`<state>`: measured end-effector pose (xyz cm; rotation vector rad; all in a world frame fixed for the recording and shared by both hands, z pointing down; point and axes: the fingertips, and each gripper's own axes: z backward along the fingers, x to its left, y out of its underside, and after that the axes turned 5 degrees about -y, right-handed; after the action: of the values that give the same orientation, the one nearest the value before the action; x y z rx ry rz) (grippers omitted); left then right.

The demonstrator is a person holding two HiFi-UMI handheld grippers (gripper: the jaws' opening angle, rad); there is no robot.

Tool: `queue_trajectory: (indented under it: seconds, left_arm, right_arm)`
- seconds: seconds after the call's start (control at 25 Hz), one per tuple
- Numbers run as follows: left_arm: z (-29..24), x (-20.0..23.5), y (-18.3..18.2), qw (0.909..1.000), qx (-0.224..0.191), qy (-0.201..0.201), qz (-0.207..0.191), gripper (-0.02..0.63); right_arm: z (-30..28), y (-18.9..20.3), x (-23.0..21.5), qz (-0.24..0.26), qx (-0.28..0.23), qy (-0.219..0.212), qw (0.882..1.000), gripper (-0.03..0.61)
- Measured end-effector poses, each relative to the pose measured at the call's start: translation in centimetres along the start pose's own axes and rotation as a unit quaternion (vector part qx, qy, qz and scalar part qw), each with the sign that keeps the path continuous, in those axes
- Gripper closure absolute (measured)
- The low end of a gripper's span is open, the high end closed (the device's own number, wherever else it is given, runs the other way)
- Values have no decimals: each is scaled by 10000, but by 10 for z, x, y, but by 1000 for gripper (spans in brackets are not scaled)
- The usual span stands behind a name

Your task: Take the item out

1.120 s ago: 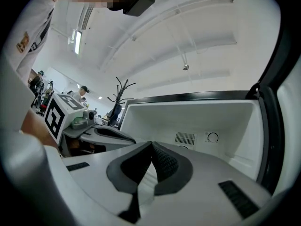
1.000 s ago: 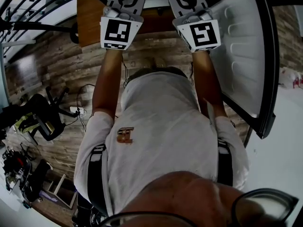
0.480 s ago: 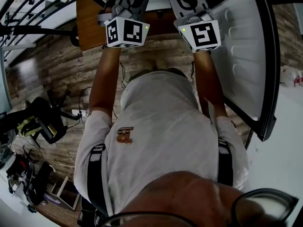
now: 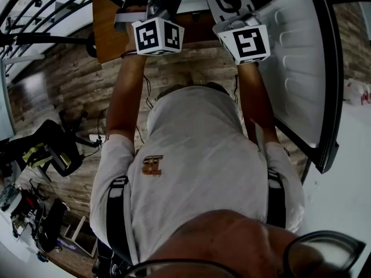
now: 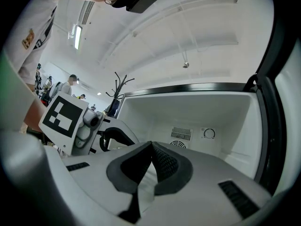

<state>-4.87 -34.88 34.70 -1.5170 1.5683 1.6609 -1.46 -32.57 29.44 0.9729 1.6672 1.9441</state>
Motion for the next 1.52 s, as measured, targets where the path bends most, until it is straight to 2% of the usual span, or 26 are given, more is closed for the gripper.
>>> queue_trajectory:
  seconds: [0.28,0.4,0.72,1.12,1.36,1.52]
  left_arm:
    - [-16,-10,8,9936,559,13,-985,468]
    - [-22,-9,9,9910,690,42,-1146,462]
    - [-37,-17,26,9867,1057,405,-1167,446]
    - [-49,-15,29,9868,1019,511,-1154,449]
    - [-52,-19,33,9864,958,717,-1123,498]
    - [-51,-21,32,9865,953,667,-1150,529]
  right_arm:
    - [5,3,-1,-27,-9,-4,10000,546]
    - [5,0,-1,40,-66,-23,10000,546]
    - [7,-1,-9,85,-165,1,9998,546]
    - [10,3,-13,-13,-99,31,9999,546]
    - [6,0,-11,123,-227,-41,9997,546]
    - [7,0,-11,121,-223,-50,9997,546]
